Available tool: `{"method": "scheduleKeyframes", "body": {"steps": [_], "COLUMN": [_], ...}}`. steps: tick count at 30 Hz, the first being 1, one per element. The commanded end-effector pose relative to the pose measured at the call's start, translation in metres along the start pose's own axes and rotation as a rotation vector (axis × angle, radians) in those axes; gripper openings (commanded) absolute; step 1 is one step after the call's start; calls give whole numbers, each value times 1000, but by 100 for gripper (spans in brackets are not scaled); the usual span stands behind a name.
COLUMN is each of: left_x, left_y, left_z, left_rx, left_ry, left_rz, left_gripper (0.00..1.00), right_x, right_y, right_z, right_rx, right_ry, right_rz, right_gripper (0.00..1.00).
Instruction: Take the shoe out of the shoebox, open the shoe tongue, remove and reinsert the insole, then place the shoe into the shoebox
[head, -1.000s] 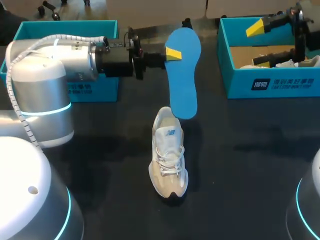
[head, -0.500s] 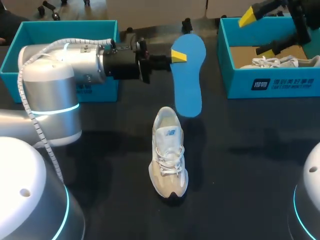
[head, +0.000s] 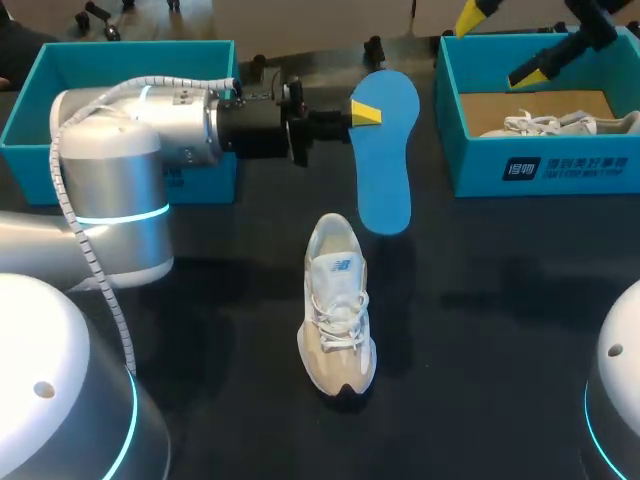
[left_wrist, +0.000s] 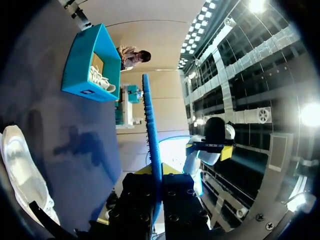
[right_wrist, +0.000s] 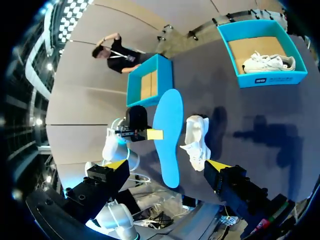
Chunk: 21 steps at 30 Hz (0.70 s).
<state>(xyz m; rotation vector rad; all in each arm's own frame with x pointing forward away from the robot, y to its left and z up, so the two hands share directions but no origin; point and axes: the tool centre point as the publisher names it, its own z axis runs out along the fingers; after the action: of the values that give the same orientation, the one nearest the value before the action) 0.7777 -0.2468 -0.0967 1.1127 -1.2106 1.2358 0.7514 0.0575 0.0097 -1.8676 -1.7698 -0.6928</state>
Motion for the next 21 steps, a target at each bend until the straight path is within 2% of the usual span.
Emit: {"method": "scheduleKeyframes", "body": {"steps": [1,8,16,21], "left_x": [-1,-1,-1,-1], "left_y": [0,0,0,0], "left_z": [1,1,1,1], "left_rx": [0,0,0,0], "left_ry": [1,1,1,1], "left_rz": [1,1,1,1], "left_gripper": [0,0,0,0], "right_x": [11,17,26,35], "right_y": [8,10,11,12], "right_z": [1,8,9,8], "right_rx": [17,44,-4,-5], "right_ry": [-265,-406,-499,-581], "right_rz": [8,23,13,3], "right_gripper": [100,100,100,100]}}
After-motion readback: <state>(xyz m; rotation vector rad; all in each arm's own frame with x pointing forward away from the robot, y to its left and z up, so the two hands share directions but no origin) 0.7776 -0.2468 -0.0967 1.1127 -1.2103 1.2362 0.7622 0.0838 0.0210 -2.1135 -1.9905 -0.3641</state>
